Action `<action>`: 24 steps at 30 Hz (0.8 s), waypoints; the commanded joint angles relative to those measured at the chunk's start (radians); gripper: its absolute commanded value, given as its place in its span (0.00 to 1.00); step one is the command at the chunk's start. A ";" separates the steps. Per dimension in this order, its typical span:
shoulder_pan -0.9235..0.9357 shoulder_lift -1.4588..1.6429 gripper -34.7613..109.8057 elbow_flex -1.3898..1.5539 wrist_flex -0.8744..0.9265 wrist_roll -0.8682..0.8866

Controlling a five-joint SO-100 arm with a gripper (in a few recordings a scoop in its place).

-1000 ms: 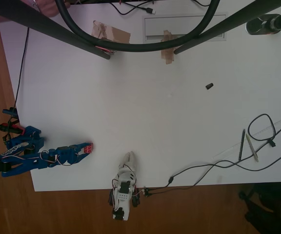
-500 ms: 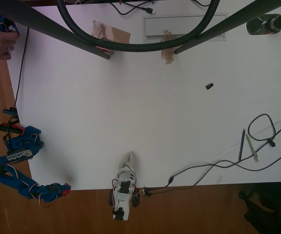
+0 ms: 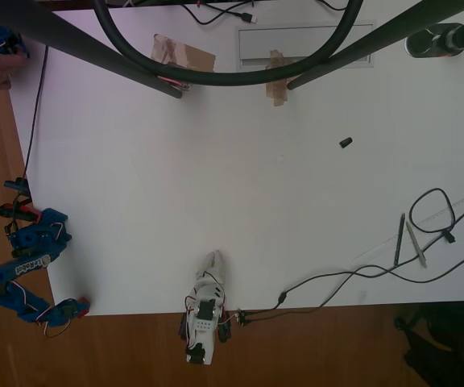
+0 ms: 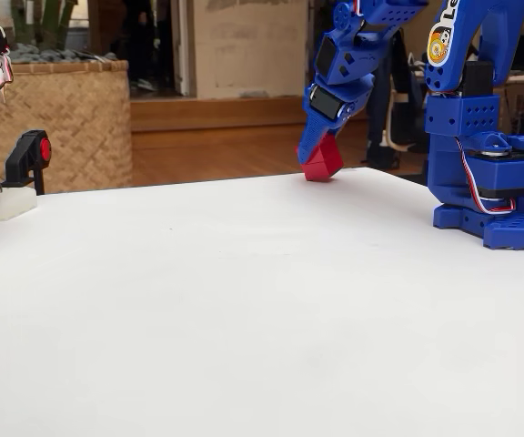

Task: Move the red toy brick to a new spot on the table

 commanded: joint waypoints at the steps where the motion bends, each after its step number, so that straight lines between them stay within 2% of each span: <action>1: 0.018 0.003 0.34 0.048 -0.067 -0.043; 7: 0.058 0.072 0.42 -0.069 -0.029 -0.152; 13: -0.046 0.112 0.44 -0.383 0.181 -0.046; 18: -0.301 0.242 0.43 -0.471 0.364 0.063; 24: -0.726 0.594 0.41 -0.184 0.511 0.071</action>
